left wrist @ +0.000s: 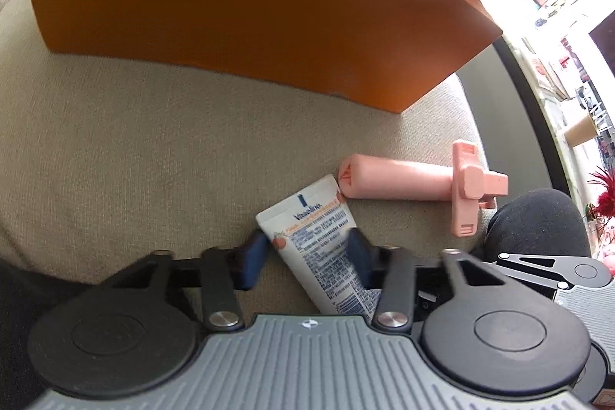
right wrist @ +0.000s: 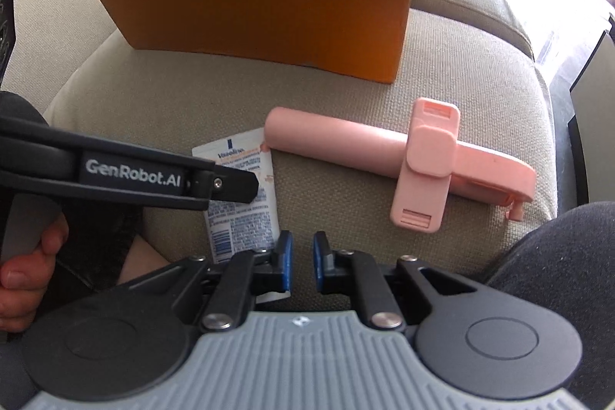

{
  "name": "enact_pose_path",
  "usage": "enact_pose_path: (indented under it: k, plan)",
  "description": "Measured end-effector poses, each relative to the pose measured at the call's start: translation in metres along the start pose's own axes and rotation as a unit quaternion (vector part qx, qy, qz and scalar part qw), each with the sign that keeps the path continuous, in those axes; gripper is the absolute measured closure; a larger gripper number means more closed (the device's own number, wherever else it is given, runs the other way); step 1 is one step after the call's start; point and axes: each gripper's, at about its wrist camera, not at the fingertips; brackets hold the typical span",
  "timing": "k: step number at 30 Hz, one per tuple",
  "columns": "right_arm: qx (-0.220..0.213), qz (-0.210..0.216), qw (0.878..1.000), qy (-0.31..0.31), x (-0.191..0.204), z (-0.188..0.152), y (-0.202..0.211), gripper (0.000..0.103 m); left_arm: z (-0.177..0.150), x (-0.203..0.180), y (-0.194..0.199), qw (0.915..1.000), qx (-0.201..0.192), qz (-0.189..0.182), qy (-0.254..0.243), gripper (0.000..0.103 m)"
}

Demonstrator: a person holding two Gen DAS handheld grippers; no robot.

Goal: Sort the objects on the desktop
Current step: 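Grasp the white Vaseline tube with the left gripper, then grasp the pink selfie stick with the right gripper while the left holds the Vaseline tube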

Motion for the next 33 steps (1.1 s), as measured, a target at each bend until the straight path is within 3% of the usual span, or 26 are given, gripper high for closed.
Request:
enact_pose_path:
  k: [6, 12, 17, 24, 29, 33]
  plan:
    - [-0.006, -0.003, 1.000, 0.003, 0.001, -0.003, 0.011, 0.090, 0.000, 0.002, 0.007, 0.9995, -0.014, -0.030, 0.001, 0.083]
    - [-0.013, 0.009, 1.000, 0.004, 0.000, -0.006, 0.020, 0.090, -0.002, -0.007, 0.026, 0.9975, -0.023, -0.057, -0.035, 0.091]
    - [0.007, -0.012, 1.000, -0.014, -0.011, -0.010, 0.018, 0.090, 0.006, -0.015, 0.025, 0.9952, 0.000, -0.085, -0.048, 0.093]
    - [0.012, -0.006, 1.000, -0.021, -0.019, -0.018, 0.022, 0.093, 0.019, -0.044, -0.003, 0.9943, 0.041, -0.058, -0.079, 0.089]
    - [0.005, 0.008, 1.000, -0.020, -0.024, -0.017, 0.029, 0.093, 0.019, -0.048, -0.015, 0.9946, 0.049, -0.044, -0.081, 0.088]
    - [-0.024, -0.003, 0.999, 0.032, -0.027, -0.030, 0.052, 0.092, 0.016, -0.042, -0.008, 0.9955, 0.047, -0.048, -0.067, 0.089]
Point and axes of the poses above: each gripper's, at about its wrist camera, not at the fingertips, and y roughly against the way its jaws point, x to its left, z to its top, and after that the axes turned 4 degrees about z, right-handed
